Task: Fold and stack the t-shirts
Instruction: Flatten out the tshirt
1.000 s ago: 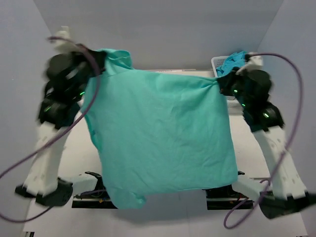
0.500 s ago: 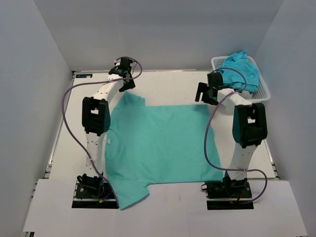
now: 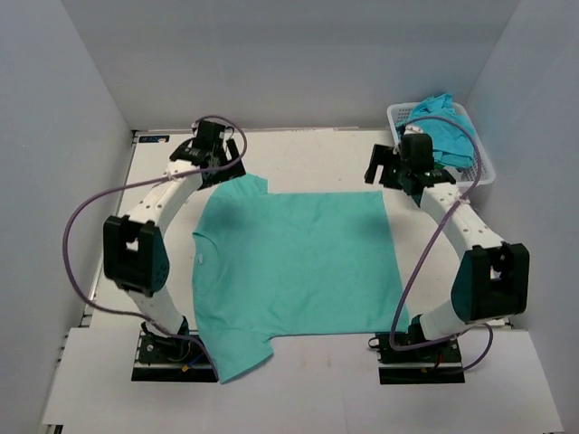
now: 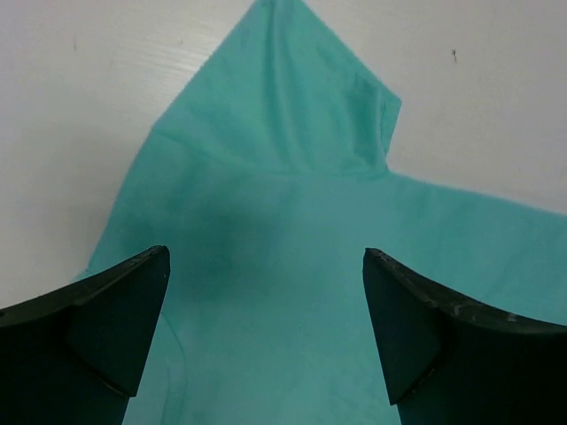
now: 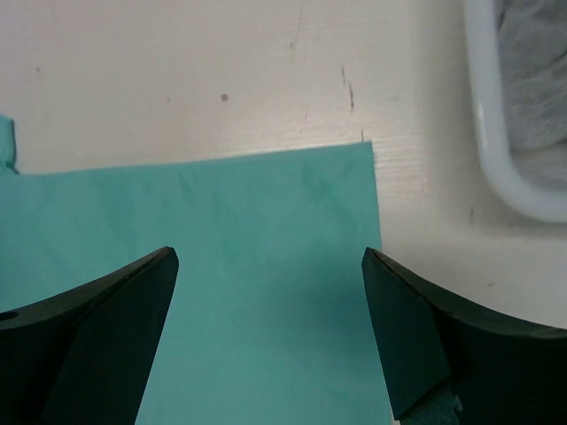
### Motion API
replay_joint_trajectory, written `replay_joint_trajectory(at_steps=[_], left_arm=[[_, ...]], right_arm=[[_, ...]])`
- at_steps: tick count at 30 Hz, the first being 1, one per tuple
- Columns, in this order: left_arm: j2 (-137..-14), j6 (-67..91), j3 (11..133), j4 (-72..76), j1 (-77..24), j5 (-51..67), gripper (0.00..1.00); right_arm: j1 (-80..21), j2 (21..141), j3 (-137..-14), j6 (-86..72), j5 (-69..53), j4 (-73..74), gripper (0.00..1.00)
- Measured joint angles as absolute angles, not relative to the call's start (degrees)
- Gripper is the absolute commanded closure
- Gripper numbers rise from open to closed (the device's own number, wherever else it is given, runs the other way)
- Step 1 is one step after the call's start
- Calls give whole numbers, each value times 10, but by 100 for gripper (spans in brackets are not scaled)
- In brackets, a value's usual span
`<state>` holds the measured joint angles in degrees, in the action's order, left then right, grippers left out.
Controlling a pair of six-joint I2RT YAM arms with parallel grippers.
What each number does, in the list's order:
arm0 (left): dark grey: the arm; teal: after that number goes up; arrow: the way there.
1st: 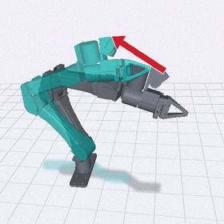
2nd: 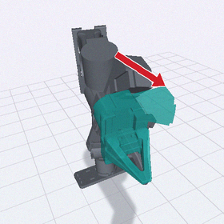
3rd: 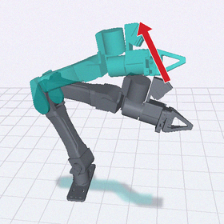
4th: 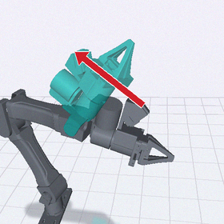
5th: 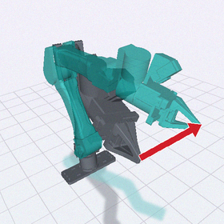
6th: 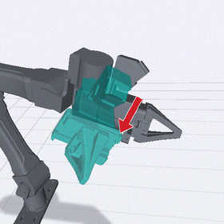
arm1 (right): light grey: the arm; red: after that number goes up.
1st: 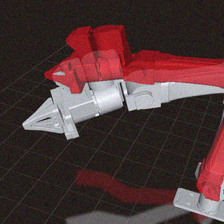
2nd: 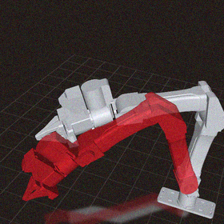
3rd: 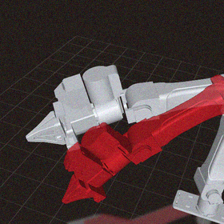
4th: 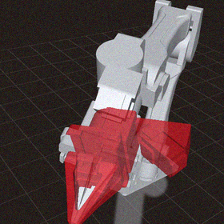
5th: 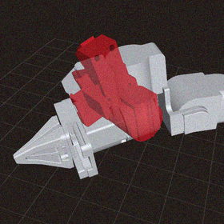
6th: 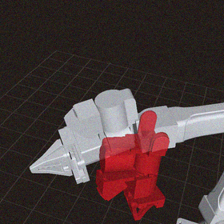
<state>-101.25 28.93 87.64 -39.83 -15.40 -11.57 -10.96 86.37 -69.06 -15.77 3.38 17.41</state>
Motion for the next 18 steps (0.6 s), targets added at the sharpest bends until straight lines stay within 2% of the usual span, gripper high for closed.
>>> replay_joint_trajectory(at_steps=[4,8,14,18], left_arm=[[-961,300,778,-383,-159,-98,0],[-999,309,740,-377,-159,-90,0],[-1124,322,795,-386,-151,-81,0],[-1194,324,882,-413,-147,-90,0]], right_arm=[[-110,851,-610,-165,8,171,10],[-114,872,-576,-165,2,193,10],[-117,953,-595,-166,-4,192,10],[-117,1052,-671,-166,-1,208,10]])
